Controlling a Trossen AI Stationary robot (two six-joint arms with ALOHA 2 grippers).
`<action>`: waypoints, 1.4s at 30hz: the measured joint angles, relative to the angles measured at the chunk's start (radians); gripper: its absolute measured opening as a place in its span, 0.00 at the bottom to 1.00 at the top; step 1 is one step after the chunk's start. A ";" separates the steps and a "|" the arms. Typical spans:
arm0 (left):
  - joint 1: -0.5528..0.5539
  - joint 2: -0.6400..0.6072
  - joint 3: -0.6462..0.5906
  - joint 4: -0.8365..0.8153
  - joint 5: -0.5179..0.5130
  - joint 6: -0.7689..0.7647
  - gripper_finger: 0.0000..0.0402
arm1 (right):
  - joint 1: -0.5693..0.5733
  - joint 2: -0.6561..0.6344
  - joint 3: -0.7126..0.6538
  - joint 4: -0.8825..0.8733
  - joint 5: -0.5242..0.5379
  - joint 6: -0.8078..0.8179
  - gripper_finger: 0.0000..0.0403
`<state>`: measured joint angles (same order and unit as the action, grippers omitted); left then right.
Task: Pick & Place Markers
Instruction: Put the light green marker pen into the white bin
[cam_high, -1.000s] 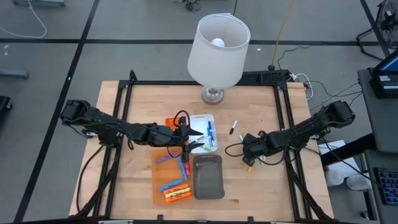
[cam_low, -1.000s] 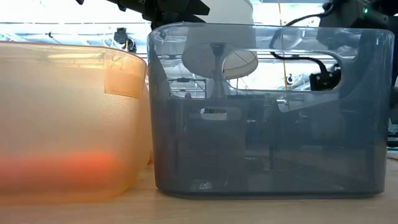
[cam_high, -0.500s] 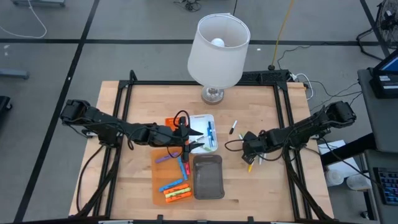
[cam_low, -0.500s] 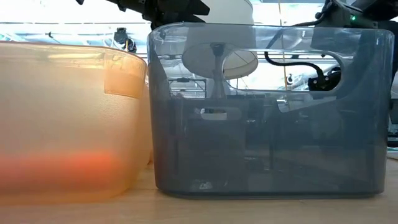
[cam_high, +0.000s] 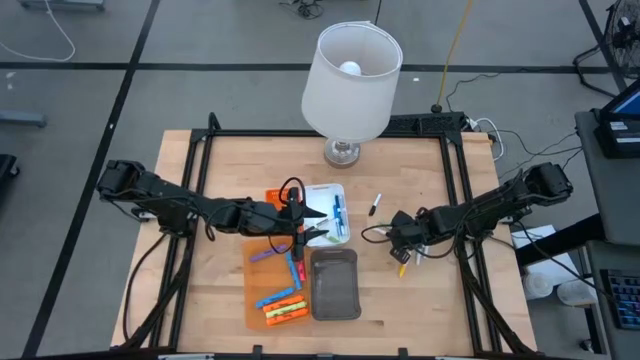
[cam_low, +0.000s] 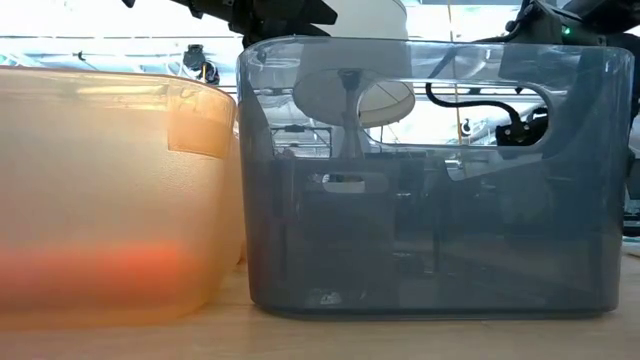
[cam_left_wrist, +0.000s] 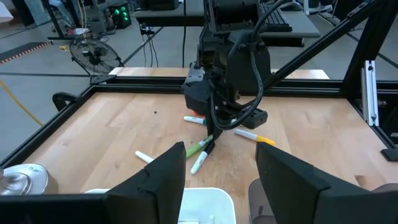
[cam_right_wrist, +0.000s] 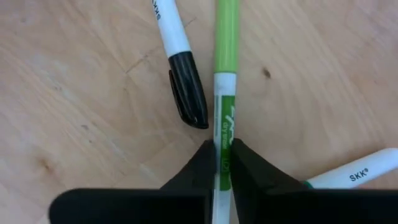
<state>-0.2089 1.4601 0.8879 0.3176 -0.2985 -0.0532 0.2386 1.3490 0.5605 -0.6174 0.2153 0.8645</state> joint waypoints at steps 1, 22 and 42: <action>0.000 0.000 0.000 0.000 0.000 0.000 0.50 | 0.000 -0.005 0.000 0.004 0.008 -0.006 0.05; 0.003 0.003 -0.001 0.000 0.000 -0.004 0.50 | 0.097 -0.220 -0.004 0.479 0.420 -0.360 0.03; 0.008 0.271 -0.001 0.574 0.153 0.048 0.50 | 0.261 -0.054 -0.003 1.274 0.413 -0.911 0.03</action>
<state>-0.2005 1.7311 0.8873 0.8914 -0.1455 -0.0056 0.5001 1.2951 0.5579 0.6567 0.6287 -0.0467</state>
